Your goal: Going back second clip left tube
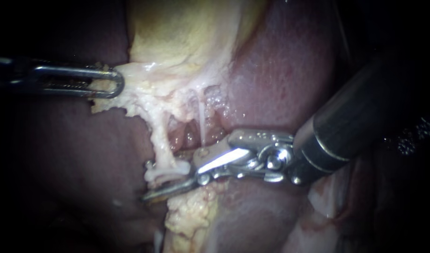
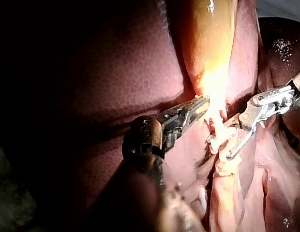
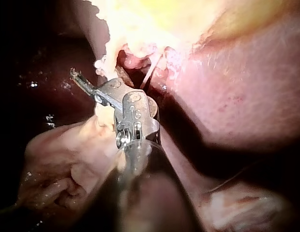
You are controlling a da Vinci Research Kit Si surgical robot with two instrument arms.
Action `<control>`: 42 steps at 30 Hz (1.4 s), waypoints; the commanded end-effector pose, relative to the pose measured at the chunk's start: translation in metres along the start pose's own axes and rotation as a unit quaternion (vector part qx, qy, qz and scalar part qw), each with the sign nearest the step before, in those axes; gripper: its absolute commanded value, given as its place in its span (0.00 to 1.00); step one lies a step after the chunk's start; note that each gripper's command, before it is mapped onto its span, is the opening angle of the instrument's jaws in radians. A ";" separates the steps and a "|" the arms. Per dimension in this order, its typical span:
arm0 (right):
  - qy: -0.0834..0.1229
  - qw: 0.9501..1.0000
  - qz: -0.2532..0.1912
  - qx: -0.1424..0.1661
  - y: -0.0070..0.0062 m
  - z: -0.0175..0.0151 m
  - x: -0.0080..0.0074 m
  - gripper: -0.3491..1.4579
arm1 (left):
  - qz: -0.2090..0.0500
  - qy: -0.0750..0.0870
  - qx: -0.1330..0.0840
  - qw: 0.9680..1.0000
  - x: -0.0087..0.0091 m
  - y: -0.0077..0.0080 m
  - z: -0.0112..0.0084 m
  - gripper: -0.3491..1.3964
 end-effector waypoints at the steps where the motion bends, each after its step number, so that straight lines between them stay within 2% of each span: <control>1: 0.001 1.000 -0.003 -0.004 0.0005 -0.0002 0.0000 0.47 | 0.000 0.000 0.000 1.000 0.0000 0.0000 0.0000 0.00; 5: 0.003 1.000 -0.010 -0.011 0.0013 -0.0009 -0.0003 0.47 | 0.000 0.000 0.000 1.000 0.0000 0.0001 0.0000 0.00; 20: 0.004 1.000 -0.015 -0.016 0.0011 -0.0018 -0.0004 0.47 | 0.000 0.000 0.000 1.000 0.0000 0.0001 -0.0001 0.00; 24: 0.005 1.000 -0.015 -0.019 0.0014 -0.0020 -0.0004 0.47 | 0.000 0.000 0.000 1.000 0.0000 0.0001 -0.0001 0.00; 35: 0.006 1.000 0.000 -0.017 0.0013 -0.0035 -0.0010 0.47 | 0.000 0.000 0.000 1.000 0.0000 0.0001 -0.0001 0.00; 42: 0.008 0.999 0.037 -0.014 0.0012 -0.0044 -0.0015 0.47 | 0.000 0.000 0.000 1.000 0.0000 0.0001 -0.0001 0.00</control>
